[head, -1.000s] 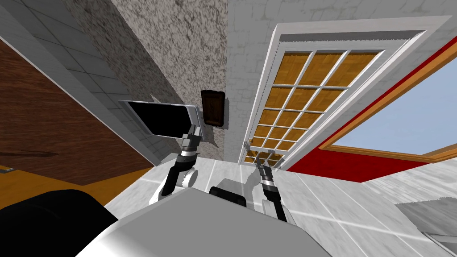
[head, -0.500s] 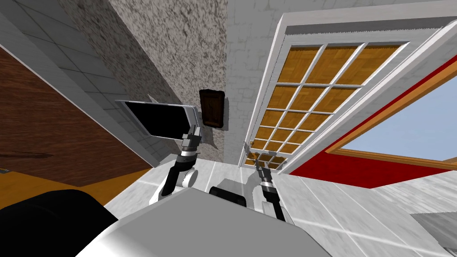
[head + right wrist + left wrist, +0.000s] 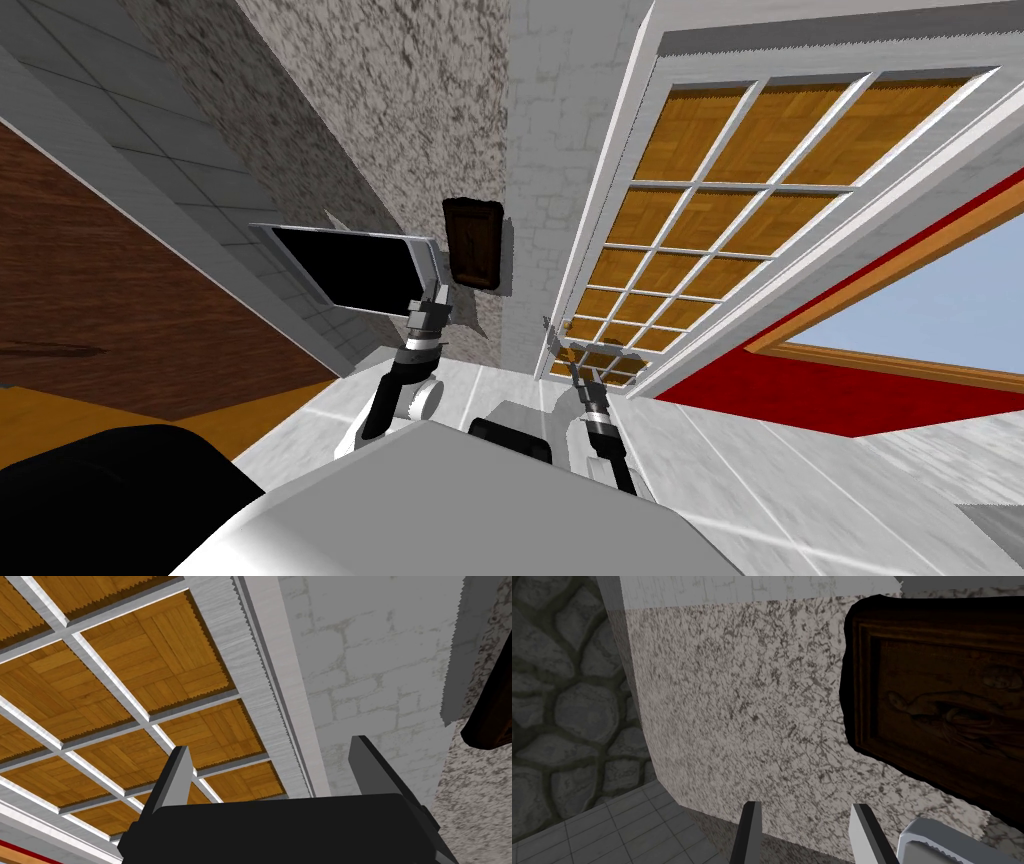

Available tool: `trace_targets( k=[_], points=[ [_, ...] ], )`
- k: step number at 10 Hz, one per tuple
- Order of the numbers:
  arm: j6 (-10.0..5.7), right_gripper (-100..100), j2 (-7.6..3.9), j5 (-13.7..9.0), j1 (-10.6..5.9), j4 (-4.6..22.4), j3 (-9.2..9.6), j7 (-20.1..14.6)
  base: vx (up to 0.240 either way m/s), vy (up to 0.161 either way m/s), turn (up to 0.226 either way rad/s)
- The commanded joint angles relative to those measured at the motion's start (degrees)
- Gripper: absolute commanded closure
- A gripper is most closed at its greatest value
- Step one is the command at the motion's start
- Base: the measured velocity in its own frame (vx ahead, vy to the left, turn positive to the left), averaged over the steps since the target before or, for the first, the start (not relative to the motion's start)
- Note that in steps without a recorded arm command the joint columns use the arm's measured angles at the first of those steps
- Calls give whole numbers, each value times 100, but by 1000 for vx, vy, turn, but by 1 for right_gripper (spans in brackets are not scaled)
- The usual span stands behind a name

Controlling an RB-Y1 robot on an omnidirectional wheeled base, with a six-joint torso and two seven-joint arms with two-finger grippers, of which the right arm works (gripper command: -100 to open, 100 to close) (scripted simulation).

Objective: Pull the door open

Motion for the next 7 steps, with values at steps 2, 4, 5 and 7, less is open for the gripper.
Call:
trace_targets(
  k=[2, 4, 5, 7],
  points=[
    [-32, -100, 4, 0, -63, 267, -9, 276, 91, -15, 21],
    [-64, -100, -3, -3, -117, 480, -20, 465, 104, -7, 22],
    [-79, -100, -6, -4, -140, 574, -25, 549, 97, -8, 18],
    [-122, -100, -14, -9, -212, 858, -40, 800, 101, -18, 25]
  ],
)
